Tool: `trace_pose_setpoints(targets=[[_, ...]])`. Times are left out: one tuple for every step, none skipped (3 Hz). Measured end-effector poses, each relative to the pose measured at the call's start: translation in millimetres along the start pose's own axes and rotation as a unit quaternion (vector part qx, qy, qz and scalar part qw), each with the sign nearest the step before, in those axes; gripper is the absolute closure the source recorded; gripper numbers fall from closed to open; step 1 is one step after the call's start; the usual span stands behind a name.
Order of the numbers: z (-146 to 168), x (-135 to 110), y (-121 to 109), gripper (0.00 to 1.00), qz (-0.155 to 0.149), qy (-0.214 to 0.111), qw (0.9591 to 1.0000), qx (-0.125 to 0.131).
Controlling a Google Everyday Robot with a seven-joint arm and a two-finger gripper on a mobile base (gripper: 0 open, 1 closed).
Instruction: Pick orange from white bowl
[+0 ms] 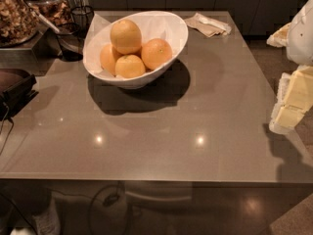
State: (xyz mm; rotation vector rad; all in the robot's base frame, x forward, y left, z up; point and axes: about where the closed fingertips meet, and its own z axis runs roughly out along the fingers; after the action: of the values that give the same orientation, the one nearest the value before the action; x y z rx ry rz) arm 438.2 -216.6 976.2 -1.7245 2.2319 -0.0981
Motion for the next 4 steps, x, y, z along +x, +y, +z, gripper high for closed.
trace_pose_setpoints(targets=[[0,-3,-1,0.00,0.001,-0.003,1.0000,0.002],[15,-18,-10,0.00,0.004,0.003,0.9999,-0.015],[34,-37,-16,0.00,-0.012,0.013,0.9991,-0.037],[35,-39,-18,0.00,-0.013,0.011,0.9993,-0.035]])
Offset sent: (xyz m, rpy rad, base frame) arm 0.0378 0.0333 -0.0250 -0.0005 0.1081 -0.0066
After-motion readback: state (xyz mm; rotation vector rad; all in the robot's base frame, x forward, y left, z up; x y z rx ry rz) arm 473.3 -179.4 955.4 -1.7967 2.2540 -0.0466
